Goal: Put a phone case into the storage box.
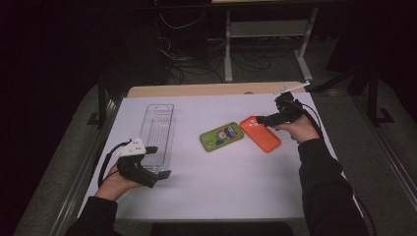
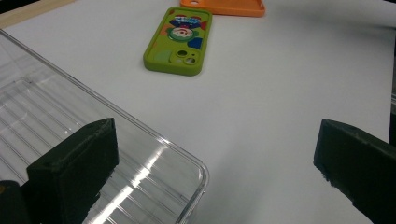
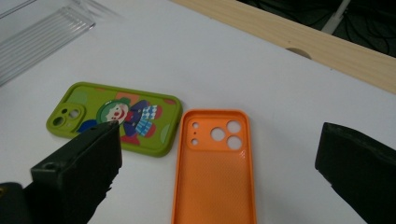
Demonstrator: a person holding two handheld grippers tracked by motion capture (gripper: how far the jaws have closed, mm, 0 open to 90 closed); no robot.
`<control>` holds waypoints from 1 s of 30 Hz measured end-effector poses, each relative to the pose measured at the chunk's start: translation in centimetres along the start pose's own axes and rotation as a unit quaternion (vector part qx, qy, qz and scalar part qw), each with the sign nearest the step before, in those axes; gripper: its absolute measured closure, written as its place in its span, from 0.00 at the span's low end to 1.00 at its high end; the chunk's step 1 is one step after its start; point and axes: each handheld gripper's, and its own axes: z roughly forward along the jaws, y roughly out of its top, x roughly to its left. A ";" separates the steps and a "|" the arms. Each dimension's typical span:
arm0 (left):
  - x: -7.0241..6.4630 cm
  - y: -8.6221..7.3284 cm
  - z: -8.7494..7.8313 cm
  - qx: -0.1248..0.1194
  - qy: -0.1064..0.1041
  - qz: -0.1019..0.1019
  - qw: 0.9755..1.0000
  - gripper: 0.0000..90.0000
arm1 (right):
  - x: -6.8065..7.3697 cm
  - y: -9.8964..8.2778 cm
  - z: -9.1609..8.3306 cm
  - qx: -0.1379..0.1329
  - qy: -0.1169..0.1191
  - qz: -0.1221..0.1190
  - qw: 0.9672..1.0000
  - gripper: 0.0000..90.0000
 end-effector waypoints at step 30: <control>0.0 0.0 -0.2 -0.001 0.003 0.002 1.000 0.00 | -0.9 -0.2 2.9 0.077 -0.018 0.012 0.997 0.00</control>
